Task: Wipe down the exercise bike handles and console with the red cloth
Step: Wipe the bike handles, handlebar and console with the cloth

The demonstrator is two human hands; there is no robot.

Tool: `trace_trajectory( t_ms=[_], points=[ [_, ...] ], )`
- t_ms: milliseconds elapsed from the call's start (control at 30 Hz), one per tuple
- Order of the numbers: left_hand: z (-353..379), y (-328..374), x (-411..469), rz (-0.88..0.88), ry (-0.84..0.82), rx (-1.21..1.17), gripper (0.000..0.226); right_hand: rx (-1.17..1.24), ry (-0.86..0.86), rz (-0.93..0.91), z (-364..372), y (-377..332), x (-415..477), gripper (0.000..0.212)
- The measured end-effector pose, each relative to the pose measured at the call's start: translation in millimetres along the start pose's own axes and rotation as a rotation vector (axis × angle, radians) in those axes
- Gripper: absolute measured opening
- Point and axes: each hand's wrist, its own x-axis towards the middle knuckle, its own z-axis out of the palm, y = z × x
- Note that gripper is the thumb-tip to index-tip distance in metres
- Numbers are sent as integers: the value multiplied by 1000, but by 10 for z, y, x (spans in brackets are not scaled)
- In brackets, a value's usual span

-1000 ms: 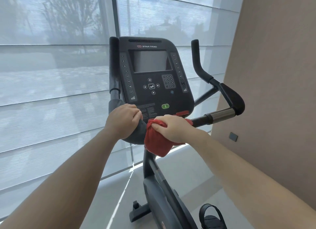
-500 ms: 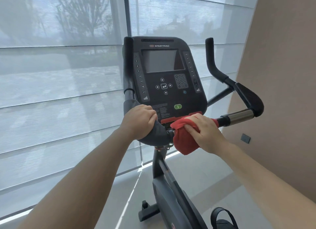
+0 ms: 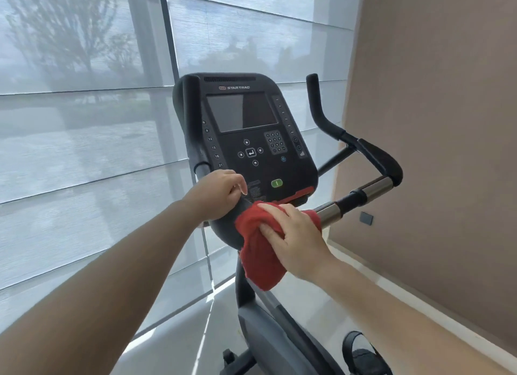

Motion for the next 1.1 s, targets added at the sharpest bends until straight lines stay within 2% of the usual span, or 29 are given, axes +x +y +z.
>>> trace_trajectory(
  t_ms=[67, 200, 367, 500, 667, 833, 1100],
  points=[
    [18, -16, 2, 17, -10, 17, 37, -141, 77, -2, 116, -48, -113, 50],
    [85, -69, -15, 85, 46, 59, 42, -173, 79, 17, 136, -99, -332, 49],
    [115, -98, 1, 135, 65, 97, 48, -107, 121, 257, 139, -239, -49, 39],
    [149, -114, 13, 157, 91, 110, 50, -116, 234, 280, 255, -413, -129, 36],
    [184, -141, 35, 166, 108, 103, 50, -139, 175, 302, 219, -497, -227, 38],
    [203, -138, 19, 159, 133, 109, 50, -33, 104, 384, 44, -486, -12, 32],
    [174, -113, 8, 114, 118, 104, 50, -12, 91, 263, 67, -447, -265, 38]
  ],
)
